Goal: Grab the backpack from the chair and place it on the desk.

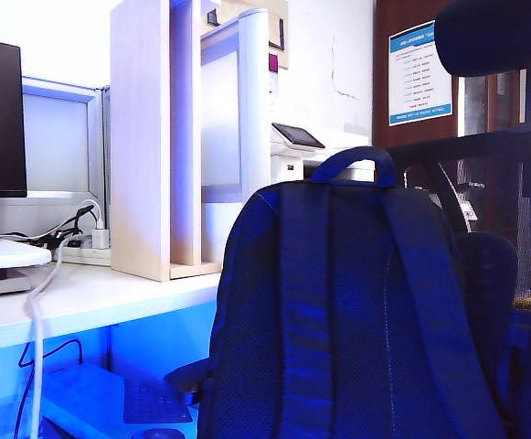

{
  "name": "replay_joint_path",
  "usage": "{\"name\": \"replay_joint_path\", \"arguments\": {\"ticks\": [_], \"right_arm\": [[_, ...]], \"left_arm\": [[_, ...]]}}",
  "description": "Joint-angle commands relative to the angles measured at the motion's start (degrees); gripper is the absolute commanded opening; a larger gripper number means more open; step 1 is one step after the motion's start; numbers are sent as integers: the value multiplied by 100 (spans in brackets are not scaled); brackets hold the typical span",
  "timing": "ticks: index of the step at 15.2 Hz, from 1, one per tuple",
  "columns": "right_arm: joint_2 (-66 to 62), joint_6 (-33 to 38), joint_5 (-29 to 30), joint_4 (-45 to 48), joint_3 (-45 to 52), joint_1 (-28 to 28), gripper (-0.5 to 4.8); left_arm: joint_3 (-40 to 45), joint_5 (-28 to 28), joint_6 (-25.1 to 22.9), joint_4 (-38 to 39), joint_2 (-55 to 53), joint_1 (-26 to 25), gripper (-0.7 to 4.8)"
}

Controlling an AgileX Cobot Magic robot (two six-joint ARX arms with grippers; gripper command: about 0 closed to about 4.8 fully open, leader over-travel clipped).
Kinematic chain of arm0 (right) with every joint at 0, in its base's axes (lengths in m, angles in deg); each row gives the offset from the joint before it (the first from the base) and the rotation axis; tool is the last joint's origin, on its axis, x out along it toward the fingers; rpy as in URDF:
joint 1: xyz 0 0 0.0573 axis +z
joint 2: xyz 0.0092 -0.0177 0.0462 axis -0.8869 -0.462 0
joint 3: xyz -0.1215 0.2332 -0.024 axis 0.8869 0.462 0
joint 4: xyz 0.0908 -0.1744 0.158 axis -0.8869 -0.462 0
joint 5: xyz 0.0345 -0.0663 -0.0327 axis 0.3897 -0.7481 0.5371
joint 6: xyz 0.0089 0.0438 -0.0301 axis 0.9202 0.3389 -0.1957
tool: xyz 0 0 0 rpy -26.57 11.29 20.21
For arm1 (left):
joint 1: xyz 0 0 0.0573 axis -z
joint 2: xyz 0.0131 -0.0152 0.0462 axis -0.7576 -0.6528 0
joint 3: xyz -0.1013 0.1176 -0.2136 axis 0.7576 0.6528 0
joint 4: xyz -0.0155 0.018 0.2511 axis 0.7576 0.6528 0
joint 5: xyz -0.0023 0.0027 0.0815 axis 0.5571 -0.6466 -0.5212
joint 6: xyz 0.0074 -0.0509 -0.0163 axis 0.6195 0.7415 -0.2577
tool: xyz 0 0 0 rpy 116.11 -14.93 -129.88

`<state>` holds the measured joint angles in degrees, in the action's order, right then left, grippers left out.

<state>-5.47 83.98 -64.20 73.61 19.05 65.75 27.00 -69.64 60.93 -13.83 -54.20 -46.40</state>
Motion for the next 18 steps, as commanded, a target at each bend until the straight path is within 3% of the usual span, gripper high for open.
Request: {"name": "replay_joint_path", "arguments": {"ticks": [1, 6, 9, 11, 12, 13, 15, 17, 18], "right_arm": [[17, 92, -24, 55, -9, -4, -8], [17, 92, -22, 55, -9, -4, -8], [17, 92, -26, 55, -9, -4, -8], [17, 92, -24, 55, -9, -4, 3], [17, 92, -24, 59, -9, -4, 47], [17, 114, -24, 61, -9, -4, 68], [17, 284, -24, 87, -9, -4, 68], [17, 501, 66, 369, -9, -2, 73], [17, 713, 63, 562, -9, -2, 117]], "left_arm": [[26, 0, -4, 96, 0, -4, -2], [24, 26, 24, 92, 0, -4, -2], [17, 680, 28, -201, 0, -4, -2], [2, 977, 275, -638, 0, -4, 9], [-55, 1054, 612, -852, 0, -4, 142], [-107, 1178, 778, -938, 0, -4, 211], [-278, 1576, 780, -1198, 0, -4, 285], [-363, 1679, 931, -1666, -2, -4, 393], [-437, 1679, 981, -1666, -4, -4, 409]]}}
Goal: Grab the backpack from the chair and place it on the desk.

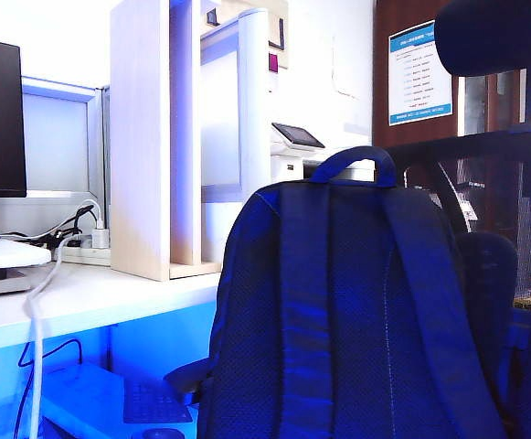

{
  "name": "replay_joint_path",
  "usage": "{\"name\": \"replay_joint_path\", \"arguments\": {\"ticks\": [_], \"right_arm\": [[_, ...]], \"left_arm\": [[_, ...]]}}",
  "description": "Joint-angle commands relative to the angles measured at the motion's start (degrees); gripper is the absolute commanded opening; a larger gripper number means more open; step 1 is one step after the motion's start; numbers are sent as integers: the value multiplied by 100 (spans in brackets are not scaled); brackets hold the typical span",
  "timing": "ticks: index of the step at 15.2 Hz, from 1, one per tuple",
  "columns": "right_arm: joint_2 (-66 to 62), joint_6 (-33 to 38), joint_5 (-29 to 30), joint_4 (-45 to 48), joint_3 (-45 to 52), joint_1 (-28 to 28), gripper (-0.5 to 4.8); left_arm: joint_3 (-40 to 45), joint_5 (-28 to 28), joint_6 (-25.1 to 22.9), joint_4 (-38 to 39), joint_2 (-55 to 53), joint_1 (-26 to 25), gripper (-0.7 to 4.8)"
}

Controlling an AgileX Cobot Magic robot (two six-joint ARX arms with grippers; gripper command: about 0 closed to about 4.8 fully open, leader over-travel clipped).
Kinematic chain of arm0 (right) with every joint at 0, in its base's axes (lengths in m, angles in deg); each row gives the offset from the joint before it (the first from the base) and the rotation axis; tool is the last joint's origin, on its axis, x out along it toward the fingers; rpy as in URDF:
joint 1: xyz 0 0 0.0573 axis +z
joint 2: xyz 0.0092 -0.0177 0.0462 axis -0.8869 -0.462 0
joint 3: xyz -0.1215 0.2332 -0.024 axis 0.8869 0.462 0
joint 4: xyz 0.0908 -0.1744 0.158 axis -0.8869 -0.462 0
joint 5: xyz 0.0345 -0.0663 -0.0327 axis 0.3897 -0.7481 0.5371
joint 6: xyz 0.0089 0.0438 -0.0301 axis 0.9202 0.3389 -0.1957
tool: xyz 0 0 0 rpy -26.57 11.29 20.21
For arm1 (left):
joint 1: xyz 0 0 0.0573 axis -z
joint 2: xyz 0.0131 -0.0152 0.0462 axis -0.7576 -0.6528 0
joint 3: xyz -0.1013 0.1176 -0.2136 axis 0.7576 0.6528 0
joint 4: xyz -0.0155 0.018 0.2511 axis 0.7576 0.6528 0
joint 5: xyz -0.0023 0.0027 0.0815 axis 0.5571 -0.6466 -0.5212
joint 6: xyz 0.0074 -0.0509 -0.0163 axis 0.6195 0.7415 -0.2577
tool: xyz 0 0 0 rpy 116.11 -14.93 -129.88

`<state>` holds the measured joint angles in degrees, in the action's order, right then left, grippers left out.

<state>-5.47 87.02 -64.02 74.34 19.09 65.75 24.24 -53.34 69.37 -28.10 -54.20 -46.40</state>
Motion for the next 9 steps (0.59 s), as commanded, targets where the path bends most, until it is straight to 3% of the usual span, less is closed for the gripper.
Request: {"name": "replay_joint_path", "arguments": {"ticks": [1, 4, 7, 9], "right_arm": [[17, 695, 46, 726, -15, -2, 163], [17, 1338, 144, 973, -48, 0, 177], [17, 1567, 304, 522, -50, 0, 182], [17, 1738, 363, 350, -50, 2, 269]], "left_arm": [[-240, 77, 269, -236, -4, -4, 409], [-787, 769, 715, -238, -376, -4, 470], [-1939, 1110, 214, -234, -1727, -4, 479], [-2673, 1648, -37, -234, -2922, -4, 479]]}}
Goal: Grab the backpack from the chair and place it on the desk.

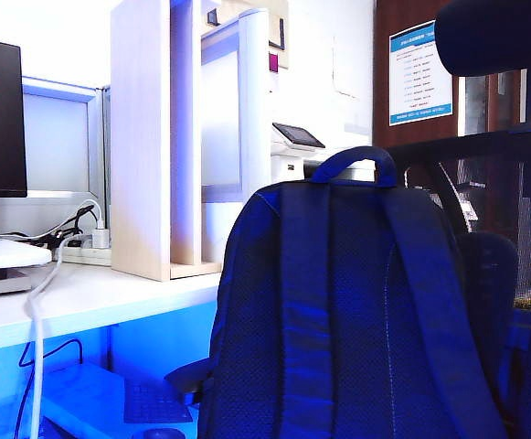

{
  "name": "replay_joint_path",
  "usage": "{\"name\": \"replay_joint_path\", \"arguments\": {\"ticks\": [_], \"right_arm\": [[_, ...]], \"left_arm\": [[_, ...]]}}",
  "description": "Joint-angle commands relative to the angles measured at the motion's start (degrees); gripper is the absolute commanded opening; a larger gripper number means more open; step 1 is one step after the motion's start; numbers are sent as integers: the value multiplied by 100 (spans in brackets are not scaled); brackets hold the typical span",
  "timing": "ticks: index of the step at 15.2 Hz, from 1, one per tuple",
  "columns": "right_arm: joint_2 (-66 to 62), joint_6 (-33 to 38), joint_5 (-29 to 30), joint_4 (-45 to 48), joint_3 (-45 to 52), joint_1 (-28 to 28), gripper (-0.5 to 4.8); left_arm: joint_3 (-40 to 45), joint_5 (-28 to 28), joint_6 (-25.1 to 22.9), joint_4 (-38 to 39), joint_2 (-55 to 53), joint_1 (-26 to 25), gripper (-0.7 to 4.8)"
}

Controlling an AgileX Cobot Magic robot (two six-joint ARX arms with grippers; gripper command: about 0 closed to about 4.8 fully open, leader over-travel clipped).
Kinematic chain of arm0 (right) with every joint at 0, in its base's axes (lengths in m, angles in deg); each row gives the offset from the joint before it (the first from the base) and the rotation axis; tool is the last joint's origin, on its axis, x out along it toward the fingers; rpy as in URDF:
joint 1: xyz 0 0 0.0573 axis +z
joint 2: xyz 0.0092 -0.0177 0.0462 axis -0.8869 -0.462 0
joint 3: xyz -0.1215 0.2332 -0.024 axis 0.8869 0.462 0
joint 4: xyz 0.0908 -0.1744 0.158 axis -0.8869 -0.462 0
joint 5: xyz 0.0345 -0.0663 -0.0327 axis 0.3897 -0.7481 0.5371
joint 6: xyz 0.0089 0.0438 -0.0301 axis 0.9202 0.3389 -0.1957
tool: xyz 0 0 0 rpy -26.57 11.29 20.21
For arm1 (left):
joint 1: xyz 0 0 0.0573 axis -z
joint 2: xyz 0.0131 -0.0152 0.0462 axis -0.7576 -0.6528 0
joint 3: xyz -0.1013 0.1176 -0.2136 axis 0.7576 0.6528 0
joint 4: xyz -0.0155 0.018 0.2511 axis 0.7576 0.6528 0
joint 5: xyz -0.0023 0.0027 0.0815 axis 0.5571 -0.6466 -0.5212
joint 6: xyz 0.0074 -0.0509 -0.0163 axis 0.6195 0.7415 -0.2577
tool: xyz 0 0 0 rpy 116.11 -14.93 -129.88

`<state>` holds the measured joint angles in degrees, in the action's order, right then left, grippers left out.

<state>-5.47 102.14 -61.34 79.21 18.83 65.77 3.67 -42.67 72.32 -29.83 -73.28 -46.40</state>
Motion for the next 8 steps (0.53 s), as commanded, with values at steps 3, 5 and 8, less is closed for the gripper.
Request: {"name": "replay_joint_path", "arguments": {"ticks": [3, 5, 8], "right_arm": [[17, 527, 302, -136, -37, 0, 281], [7, 616, 315, -142, -39, 2, 283], [0, 1067, 614, -157, -66, 2, 283]], "left_arm": [[-1515, 1751, -857, -63, -2938, 61, 479], [-2059, 1753, -2090, -55, -4463, 682, 479], [-2900, 1202, -2817, 31, -6216, 1449, 479]]}}
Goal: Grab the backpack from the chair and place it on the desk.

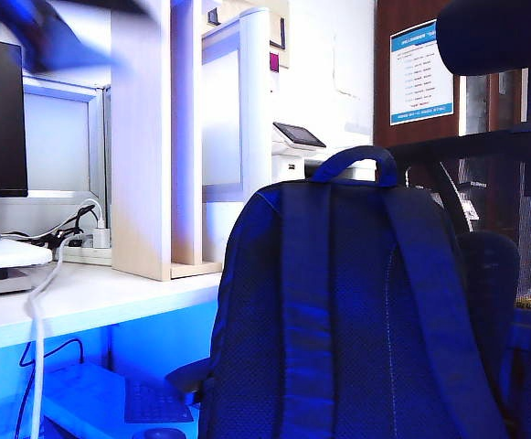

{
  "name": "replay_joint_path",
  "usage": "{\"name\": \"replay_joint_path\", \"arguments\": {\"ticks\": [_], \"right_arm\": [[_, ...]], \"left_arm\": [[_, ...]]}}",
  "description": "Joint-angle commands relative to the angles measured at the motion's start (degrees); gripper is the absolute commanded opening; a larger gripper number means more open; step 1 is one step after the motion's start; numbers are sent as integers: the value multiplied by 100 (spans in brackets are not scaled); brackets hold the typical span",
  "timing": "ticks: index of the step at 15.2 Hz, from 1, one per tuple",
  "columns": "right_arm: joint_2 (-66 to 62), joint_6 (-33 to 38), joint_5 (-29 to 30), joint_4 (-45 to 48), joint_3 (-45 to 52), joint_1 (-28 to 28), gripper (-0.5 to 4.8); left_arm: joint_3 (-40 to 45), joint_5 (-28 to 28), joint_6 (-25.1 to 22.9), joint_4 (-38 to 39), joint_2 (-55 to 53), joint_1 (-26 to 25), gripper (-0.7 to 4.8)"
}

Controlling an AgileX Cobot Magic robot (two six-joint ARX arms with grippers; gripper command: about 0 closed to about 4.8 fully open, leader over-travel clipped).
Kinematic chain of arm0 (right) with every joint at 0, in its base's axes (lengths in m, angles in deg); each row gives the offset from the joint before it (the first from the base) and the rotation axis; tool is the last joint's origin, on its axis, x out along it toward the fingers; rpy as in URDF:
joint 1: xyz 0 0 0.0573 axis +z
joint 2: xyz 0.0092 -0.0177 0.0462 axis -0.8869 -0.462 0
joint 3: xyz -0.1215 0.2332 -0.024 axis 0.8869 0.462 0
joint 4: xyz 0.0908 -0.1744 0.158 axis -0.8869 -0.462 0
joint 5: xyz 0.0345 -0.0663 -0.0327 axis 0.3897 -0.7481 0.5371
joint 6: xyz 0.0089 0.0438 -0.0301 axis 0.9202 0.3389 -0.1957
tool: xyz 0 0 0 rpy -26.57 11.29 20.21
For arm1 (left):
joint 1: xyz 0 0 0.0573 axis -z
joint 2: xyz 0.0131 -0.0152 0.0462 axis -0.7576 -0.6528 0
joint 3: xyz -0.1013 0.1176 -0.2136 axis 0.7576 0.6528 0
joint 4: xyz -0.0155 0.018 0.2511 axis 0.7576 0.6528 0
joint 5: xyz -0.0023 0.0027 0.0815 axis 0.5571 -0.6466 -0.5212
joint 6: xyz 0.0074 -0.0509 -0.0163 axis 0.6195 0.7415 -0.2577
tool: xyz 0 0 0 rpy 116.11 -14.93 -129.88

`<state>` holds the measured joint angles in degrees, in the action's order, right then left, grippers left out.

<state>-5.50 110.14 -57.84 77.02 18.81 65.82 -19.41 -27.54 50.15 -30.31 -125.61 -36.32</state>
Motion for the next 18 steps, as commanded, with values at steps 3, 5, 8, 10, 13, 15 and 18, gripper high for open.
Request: {"name": "replay_joint_path", "arguments": {"ticks": [3, 5, 8, 10, 13, 15, 18], "right_arm": [[-9, 514, 415, 61, -79, -4, 283], [-9, 516, 592, 55, -79, -4, 283], [-9, 518, 693, -13, -79, -7, 283], [-7, 533, 739, -90, -81, -7, 283], [-7, 796, 850, -61, -83, -7, 278], [-7, 796, 859, -63, -81, -9, 278], [-7, 793, 861, -68, -81, -9, 273]], "left_arm": [[-1707, -426, -739, 234, -2227, 514, 479], [-2527, -527, -756, 361, -2922, 511, 479], [-3969, -568, -774, 960, -4203, 516, 479], [-4492, -656, -1091, 1405, -4701, 516, 479], [-5189, -739, -1235, 1687, -5473, 518, 479], [-5469, -715, -1174, 1663, -5956, 588, 479], [-5471, -393, -953, 1377, -5934, 723, -6]]}}
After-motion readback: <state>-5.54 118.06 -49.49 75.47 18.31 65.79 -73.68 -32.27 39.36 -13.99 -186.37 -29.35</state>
